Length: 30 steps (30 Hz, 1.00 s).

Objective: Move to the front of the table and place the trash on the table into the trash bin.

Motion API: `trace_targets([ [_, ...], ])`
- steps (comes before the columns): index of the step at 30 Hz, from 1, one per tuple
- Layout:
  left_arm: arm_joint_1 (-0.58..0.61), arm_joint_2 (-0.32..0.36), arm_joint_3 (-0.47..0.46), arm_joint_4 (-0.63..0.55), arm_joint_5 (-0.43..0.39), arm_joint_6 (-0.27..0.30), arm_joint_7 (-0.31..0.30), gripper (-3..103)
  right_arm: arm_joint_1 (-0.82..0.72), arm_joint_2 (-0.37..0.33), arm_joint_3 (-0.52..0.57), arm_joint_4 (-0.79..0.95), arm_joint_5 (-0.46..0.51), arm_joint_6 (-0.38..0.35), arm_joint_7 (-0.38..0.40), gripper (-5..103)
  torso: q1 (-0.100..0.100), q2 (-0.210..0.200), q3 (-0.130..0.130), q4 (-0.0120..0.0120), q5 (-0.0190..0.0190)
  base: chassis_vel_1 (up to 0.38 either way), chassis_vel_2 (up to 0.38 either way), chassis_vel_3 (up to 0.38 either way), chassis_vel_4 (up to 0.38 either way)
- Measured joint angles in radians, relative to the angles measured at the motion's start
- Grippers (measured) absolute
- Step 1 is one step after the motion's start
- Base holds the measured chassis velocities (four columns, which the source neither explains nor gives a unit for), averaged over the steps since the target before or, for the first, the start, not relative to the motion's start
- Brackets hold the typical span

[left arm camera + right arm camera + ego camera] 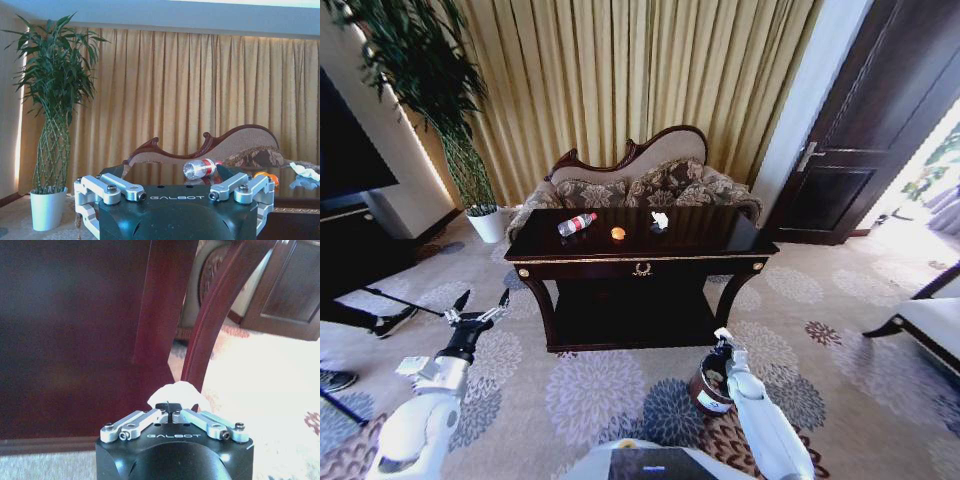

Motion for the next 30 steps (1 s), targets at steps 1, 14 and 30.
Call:
trace_targets([
  [1,-0.001,-0.002,0.000,0.001,0.000,-0.001,0.001,100,0.009,0.009,0.000,-0.026,-0.006,0.001,0.003,0,0.000,0.000,0.000,0.0000,0.0000,0.000,0.000,0.000,0.000],
  [14,-0.003,-0.006,-0.001,0.003,0.001,-0.002,0.004,100,0.127,0.076,0.004,-0.324,-0.144,0.077,0.061,0,0.000,0.000,0.000,0.0002,0.0000,0.000,0.000,0.000,0.000],
  [30,-0.002,-0.002,-0.005,0.015,-0.002,-0.009,0.004,100,0.213,0.095,0.015,-0.451,-0.198,0.062,0.170,0,0.000,0.000,0.000,0.0000,-0.0001,0.000,0.000,0.000,0.000],
])
